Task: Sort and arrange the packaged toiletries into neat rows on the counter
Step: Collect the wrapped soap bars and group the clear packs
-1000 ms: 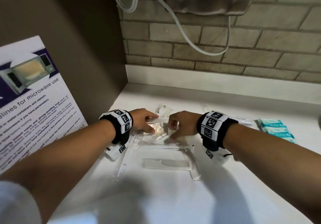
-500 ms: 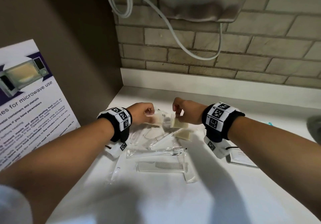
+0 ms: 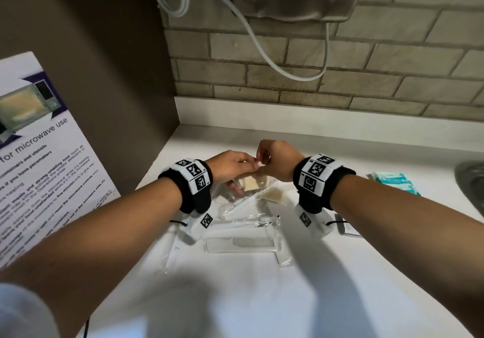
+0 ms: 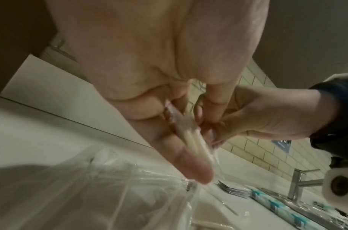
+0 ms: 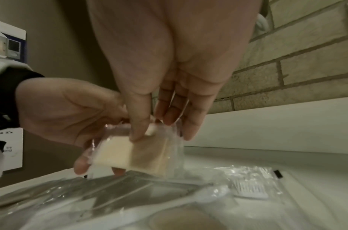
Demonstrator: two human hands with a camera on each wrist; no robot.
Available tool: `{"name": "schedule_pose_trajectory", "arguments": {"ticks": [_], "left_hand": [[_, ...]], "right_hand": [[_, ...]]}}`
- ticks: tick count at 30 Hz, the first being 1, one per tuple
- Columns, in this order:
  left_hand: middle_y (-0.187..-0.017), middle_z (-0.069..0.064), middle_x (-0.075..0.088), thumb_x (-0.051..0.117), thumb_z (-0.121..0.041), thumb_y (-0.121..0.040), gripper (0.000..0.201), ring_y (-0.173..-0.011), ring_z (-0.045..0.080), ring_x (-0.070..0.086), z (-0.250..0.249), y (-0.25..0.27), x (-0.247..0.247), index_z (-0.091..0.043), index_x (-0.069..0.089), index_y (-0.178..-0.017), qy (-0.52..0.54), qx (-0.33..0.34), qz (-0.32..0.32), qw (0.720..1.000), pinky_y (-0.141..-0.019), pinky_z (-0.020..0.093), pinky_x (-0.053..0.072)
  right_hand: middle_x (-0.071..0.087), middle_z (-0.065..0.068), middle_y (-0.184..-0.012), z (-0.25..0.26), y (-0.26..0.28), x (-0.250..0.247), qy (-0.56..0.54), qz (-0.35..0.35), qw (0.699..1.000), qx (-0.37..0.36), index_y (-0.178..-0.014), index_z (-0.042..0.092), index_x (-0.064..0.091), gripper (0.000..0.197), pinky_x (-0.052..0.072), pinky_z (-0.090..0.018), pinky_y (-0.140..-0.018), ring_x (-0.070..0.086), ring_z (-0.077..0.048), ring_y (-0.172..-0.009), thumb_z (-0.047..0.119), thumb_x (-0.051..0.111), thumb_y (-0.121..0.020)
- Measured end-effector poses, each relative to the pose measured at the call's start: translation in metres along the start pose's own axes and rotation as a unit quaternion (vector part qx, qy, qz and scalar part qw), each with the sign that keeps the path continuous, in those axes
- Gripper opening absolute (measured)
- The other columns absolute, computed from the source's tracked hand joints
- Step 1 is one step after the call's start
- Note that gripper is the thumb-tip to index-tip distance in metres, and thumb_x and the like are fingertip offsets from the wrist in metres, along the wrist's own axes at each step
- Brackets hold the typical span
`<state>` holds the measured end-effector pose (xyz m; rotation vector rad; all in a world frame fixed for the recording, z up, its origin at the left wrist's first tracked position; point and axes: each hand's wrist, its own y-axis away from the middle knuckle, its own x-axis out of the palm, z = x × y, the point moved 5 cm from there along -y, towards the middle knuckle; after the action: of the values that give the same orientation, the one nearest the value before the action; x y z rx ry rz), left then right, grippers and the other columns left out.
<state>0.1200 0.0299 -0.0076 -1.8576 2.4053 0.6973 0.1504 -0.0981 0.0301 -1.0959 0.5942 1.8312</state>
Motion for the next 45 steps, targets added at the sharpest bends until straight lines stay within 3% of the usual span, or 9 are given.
{"name": "schedule_pose_trajectory", "arguments": {"ticks": [6,12,20,27,30,32,36,41,45], "left_hand": [[-0.113,0.019,0.067,0.055,-0.006,-0.095,0.037,-0.069,0.03,0.065,0.004,0.004,-0.014,-0.013,0.056,-0.132,-0.069,0.012,-0.008,0.998,-0.079,0.051,0.055],[-0.105,0.011,0.065,0.051,-0.004,-0.097,0.037,-0.052,0.007,0.066,-0.013,0.018,-0.044,-0.012,0.054,-0.133,-0.096,0.055,-0.055,0.992,-0.047,0.014,0.051],[-0.111,0.005,0.063,0.053,-0.005,-0.097,0.037,-0.07,0.018,0.066,-0.007,0.03,-0.069,-0.014,0.055,-0.132,-0.098,0.064,-0.068,0.991,-0.055,0.021,0.059],[-0.107,0.005,0.064,0.054,-0.005,-0.096,0.035,-0.074,0.02,0.066,-0.002,0.033,-0.07,-0.014,0.057,-0.129,-0.09,0.065,-0.074,0.991,-0.056,0.022,0.059],[-0.106,0.004,0.064,0.054,-0.005,-0.096,0.035,-0.071,0.017,0.066,-0.006,0.033,-0.067,-0.013,0.057,-0.13,-0.095,0.07,-0.074,0.99,-0.054,0.02,0.058],[-0.108,0.005,0.063,0.053,-0.005,-0.096,0.035,-0.071,0.016,0.066,-0.008,0.034,-0.066,-0.013,0.057,-0.13,-0.098,0.073,-0.075,0.99,-0.053,0.019,0.057],[-0.111,0.006,0.061,0.052,-0.005,-0.097,0.036,-0.077,0.02,0.066,-0.013,0.037,-0.072,-0.013,0.056,-0.131,-0.1,0.076,-0.084,0.988,-0.057,0.021,0.06],[-0.107,0.004,0.059,0.051,-0.002,-0.096,0.037,-0.079,0.021,0.064,-0.017,0.05,-0.095,-0.009,0.055,-0.132,-0.07,0.086,-0.12,0.987,-0.055,0.02,0.059],[-0.114,0.007,0.057,0.05,-0.002,-0.097,0.038,-0.083,0.019,0.061,-0.011,0.064,-0.119,-0.009,0.053,-0.135,-0.061,0.084,-0.158,0.982,-0.053,0.019,0.057]], "right_hand": [[0.065,-0.005,-0.106,-0.026,0.016,0.01,0.049,0.068,0.991,0.105,-0.106,0.014,0.06,0.047,0.049,-0.031,-0.077,0.059,-0.023,-0.092,0.046,0.074,-0.075],[0.063,-0.011,-0.119,-0.033,0.036,0.04,0.189,0.179,0.96,0.104,-0.121,0.004,0.056,0.046,0.051,-0.036,-0.091,0.06,-0.028,-0.109,0.031,0.067,-0.086],[0.067,-0.011,-0.103,-0.022,0.022,0.049,0.236,0.2,0.943,0.126,-0.082,0.008,0.062,0.027,0.055,-0.037,-0.085,0.064,-0.028,-0.093,0.034,0.061,-0.079],[0.062,-0.003,-0.103,-0.024,0.012,0.05,0.249,0.21,0.936,0.136,-0.111,0.016,0.051,0.059,0.055,-0.038,-0.084,0.063,-0.027,-0.095,0.041,0.079,-0.065],[0.068,0.004,-0.08,-0.026,0.007,0.047,0.263,0.243,0.919,0.165,-0.077,0.025,0.066,0.036,0.057,-0.031,-0.073,0.068,-0.024,-0.082,0.042,0.084,-0.05],[0.062,0.009,-0.052,-0.018,0.01,0.041,0.27,0.257,0.913,0.164,-0.05,0.018,0.066,0.025,0.051,-0.022,-0.059,0.066,-0.019,-0.062,0.035,0.083,-0.057],[0.059,0.024,-0.04,-0.001,0.007,0.037,0.318,0.291,0.896,0.103,-0.045,0.042,0.068,0.024,0.044,-0.012,-0.05,0.058,0.002,-0.041,0.026,0.08,-0.06],[0.064,0.014,-0.049,0.037,-0.008,0.039,0.325,0.271,0.906,0.025,-0.06,0.031,0.073,0.01,0.042,-0.017,-0.05,0.062,-0.008,-0.051,0.024,0.078,-0.054],[0.064,-0.006,-0.108,0.087,-0.011,0.056,0.252,0.276,0.926,-0.049,-0.116,0.009,0.061,0.039,0.04,-0.027,-0.066,0.056,-0.022,-0.091,0.013,0.069,-0.079]]}}
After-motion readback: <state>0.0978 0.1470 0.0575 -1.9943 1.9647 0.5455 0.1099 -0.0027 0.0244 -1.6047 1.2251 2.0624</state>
